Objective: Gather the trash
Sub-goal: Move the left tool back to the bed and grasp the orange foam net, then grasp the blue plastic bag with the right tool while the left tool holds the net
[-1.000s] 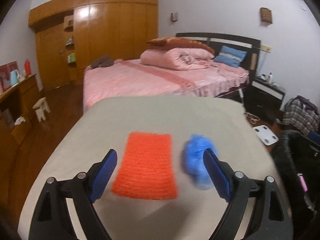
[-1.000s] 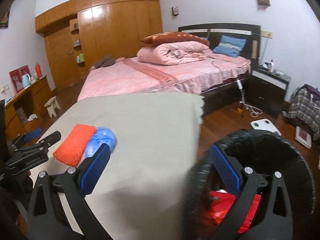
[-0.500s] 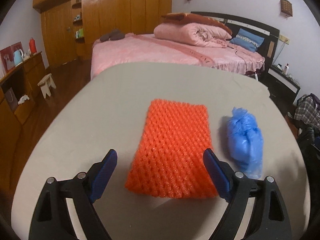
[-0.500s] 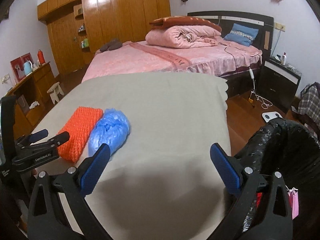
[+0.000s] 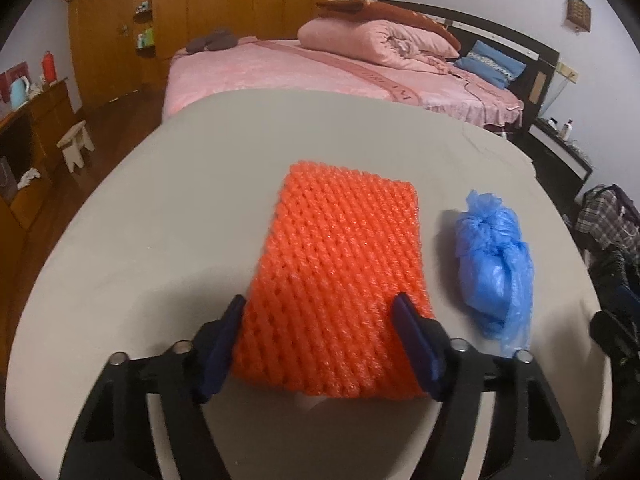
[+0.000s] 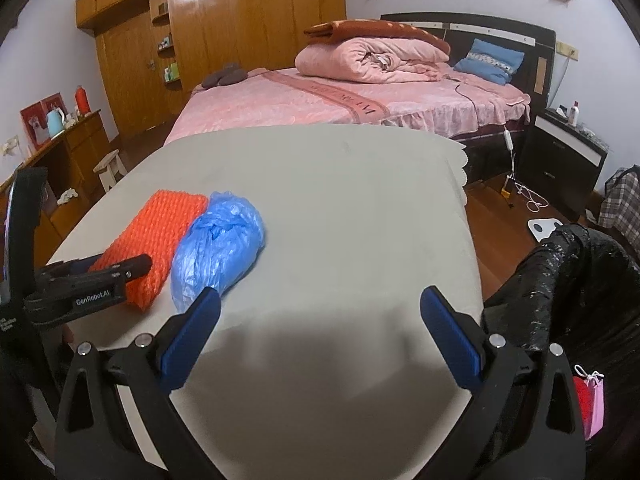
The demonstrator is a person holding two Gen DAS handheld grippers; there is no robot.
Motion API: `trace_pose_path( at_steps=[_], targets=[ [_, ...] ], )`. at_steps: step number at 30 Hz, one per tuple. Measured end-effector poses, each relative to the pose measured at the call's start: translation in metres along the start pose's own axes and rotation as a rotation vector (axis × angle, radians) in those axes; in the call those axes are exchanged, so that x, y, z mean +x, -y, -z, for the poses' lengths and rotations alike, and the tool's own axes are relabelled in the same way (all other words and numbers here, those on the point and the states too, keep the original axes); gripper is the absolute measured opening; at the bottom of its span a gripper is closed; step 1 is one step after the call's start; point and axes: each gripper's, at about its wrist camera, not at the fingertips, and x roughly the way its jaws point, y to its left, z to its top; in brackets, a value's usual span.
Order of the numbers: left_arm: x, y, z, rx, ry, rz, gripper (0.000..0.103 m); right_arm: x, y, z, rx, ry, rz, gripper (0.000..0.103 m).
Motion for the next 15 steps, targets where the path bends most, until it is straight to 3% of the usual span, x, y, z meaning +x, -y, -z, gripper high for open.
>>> trace_pose_path(
  at_steps=[3, 5, 7, 15],
  targets=[
    [-0.001, 0.002, 0.0, 0.016, 0.005, 0.026, 0.053, 0.0, -0.001, 0.001, -0.002, -0.003, 0.002, 0.097],
    [-0.003, 0.006, 0.0, 0.028, 0.01, 0.058, 0.036, 0.0, 0.0, 0.0, -0.003, -0.002, 0.004, 0.097],
    [-0.004, 0.01, 0.0, 0.038, 0.016, 0.079, 0.028, -0.001, 0.0, 0.0, -0.004, 0.0, 0.006, 0.097],
    [-0.021, 0.004, -0.003, -0.007, 0.084, 0.059, 0.026, -0.003, -0.003, -0.011, 0.001, 0.022, -0.008, 0.097]
  ],
)
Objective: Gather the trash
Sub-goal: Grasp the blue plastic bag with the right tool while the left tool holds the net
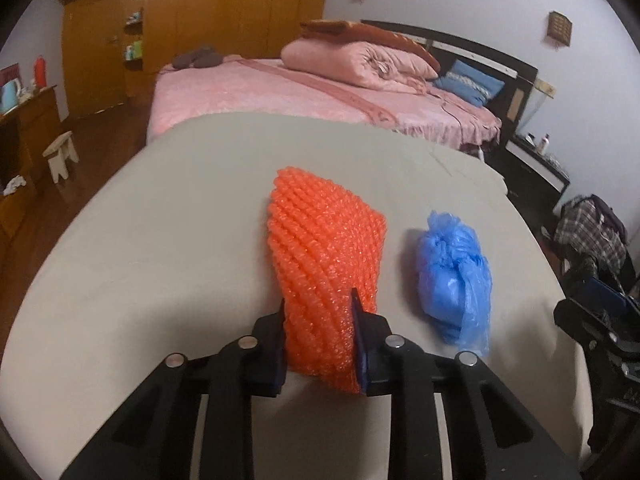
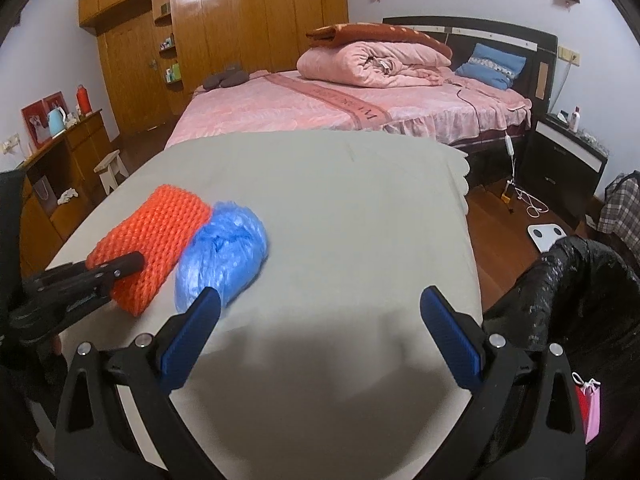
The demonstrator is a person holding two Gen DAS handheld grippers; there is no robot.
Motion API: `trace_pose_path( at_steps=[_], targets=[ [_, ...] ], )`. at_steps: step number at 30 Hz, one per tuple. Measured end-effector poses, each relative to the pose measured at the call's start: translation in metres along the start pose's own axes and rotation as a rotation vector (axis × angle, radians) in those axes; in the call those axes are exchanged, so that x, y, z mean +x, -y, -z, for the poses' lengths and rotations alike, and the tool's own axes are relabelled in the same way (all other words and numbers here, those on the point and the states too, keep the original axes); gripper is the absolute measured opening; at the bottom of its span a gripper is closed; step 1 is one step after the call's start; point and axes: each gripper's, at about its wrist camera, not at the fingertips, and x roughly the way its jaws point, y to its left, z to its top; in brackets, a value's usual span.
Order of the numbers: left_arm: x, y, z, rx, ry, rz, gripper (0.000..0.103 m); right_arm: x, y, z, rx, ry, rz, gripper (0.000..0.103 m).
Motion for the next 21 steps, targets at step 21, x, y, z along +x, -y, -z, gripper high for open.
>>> trace_pose_path(
  at_steps=[21],
  targets=[
    [-0.021, -0.037, -0.002, -0.046, 0.052, -0.125, 0.026, 0.062, -0.056, -0.024, -0.028, -0.085, -0.043, 0.097]
  ],
)
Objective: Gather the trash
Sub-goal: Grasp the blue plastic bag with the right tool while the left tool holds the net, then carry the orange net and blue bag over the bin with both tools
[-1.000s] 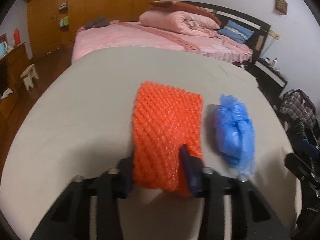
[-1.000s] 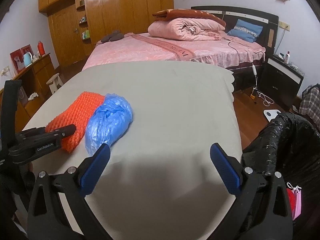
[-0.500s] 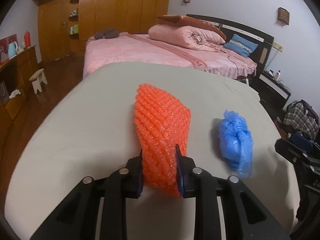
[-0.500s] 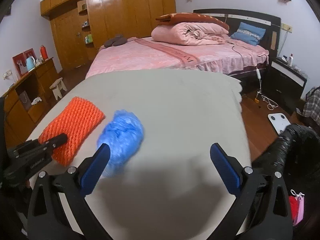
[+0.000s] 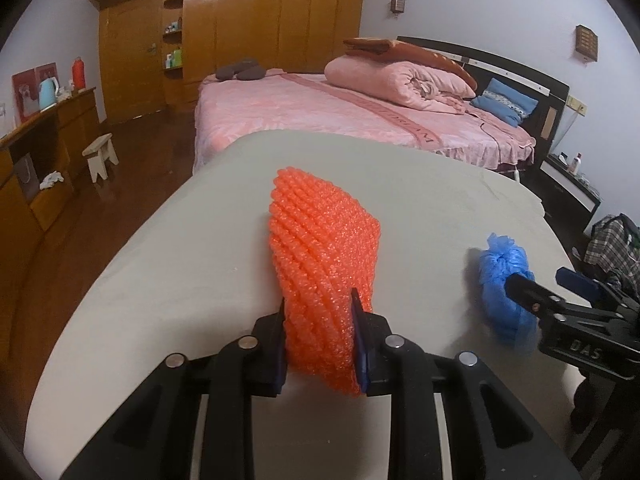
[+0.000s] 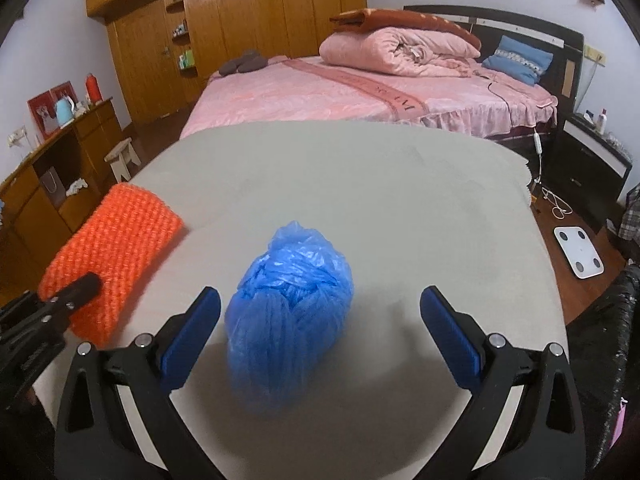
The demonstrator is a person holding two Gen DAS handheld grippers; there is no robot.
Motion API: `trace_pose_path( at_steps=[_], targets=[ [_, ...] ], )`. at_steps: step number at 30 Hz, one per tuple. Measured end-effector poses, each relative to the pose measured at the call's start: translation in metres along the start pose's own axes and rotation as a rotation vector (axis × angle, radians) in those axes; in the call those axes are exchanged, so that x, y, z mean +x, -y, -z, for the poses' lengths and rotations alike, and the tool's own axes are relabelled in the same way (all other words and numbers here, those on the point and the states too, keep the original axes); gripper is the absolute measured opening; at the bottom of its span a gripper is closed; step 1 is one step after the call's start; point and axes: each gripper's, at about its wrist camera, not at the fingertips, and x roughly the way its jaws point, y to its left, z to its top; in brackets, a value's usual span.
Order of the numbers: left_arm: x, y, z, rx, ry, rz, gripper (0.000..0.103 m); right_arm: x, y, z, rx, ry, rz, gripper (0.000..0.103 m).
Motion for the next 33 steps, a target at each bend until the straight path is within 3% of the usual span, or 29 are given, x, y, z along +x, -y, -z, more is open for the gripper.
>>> trace_pose_path(
  at_steps=[2, 5, 7, 9, 12, 24, 33],
  targets=[
    [0.001, -0.001, 0.001, -0.003, -0.001, -0.002, 0.026, 0.007, -0.002, 0.0, -0.002, -0.029, -0.007, 0.096],
    [0.002, 0.0, 0.001, -0.004, -0.004, -0.001, 0.026, 0.013, -0.007, 0.0, -0.02, -0.06, -0.027, 0.081],
    [0.002, -0.002, 0.002, -0.007, -0.004, 0.0, 0.026, 0.016, -0.012, 0.002, -0.038, -0.071, -0.042, 0.077],
    [0.003, 0.001, 0.002, -0.008, -0.005, 0.002, 0.026, 0.016, -0.015, 0.004, -0.049, -0.08, -0.069, 0.061],
    [0.002, 0.003, 0.003, -0.006, -0.003, 0.005, 0.026, 0.015, -0.019, 0.005, -0.06, -0.083, -0.082, 0.054],
    [-0.018, 0.01, 0.001, 0.004, 0.04, 0.027, 0.026, -0.027, -0.003, 0.001, -0.023, -0.009, -0.1, 0.053],
    [-0.039, 0.037, -0.001, 0.036, 0.069, 0.081, 0.026, -0.068, 0.017, -0.006, -0.009, 0.054, -0.099, 0.054]
  ],
)
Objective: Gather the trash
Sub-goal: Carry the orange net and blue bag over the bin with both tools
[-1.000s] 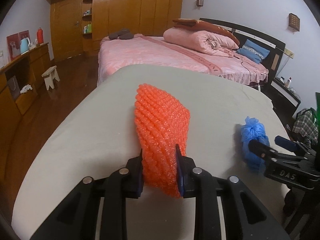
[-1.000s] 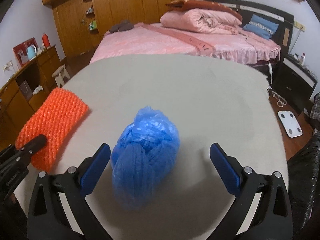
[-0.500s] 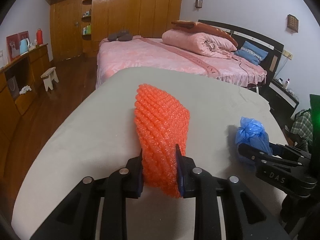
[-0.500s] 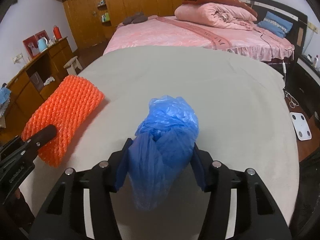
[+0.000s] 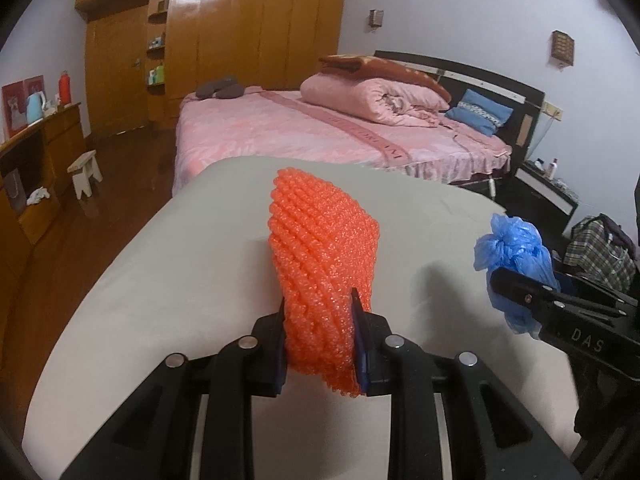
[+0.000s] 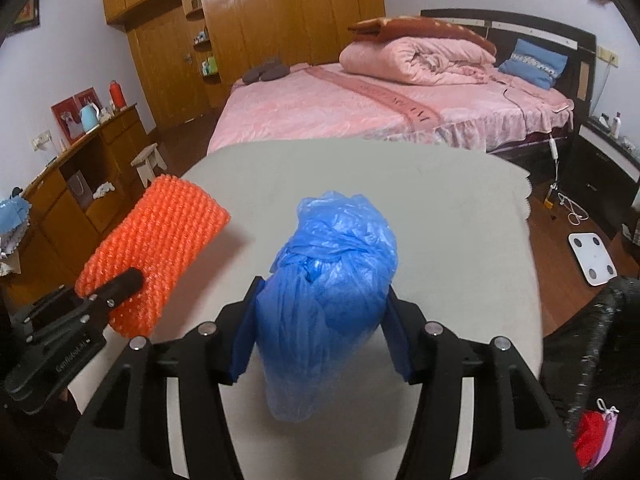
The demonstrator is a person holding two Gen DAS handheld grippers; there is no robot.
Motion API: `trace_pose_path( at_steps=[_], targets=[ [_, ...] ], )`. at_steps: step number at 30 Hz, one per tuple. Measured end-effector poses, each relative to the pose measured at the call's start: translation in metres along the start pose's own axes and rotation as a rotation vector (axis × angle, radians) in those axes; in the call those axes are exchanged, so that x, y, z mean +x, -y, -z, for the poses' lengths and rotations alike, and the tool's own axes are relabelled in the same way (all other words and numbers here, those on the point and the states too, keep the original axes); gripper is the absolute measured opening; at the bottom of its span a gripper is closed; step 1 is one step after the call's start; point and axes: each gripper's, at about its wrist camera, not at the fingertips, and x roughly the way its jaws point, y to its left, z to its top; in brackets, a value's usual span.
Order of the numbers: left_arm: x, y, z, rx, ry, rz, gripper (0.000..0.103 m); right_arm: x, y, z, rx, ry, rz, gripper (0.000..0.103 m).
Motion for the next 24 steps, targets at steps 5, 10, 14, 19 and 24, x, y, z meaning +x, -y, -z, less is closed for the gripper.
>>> trace_pose_path(
  at_steps=[5, 10, 14, 19, 24],
  targets=[
    [-0.013, 0.018, -0.003, 0.017, 0.026, 0.031, 0.026, -0.026, 0.007, -0.001, -0.008, 0.039, 0.008, 0.054],
    [-0.029, 0.033, -0.008, 0.031, 0.054, 0.061, 0.026, -0.052, 0.018, 0.002, -0.001, 0.071, 0.021, 0.054],
    [-0.04, 0.044, -0.011, 0.048, 0.075, 0.078, 0.026, -0.073, 0.028, 0.003, 0.01, 0.095, 0.036, 0.054],
    [-0.052, 0.061, -0.013, 0.073, 0.091, 0.104, 0.026, -0.097, 0.041, 0.008, 0.021, 0.125, 0.055, 0.054],
    [-0.062, 0.079, -0.014, 0.094, 0.104, 0.134, 0.026, -0.117, 0.054, 0.011, 0.035, 0.153, 0.074, 0.054]
  ],
)
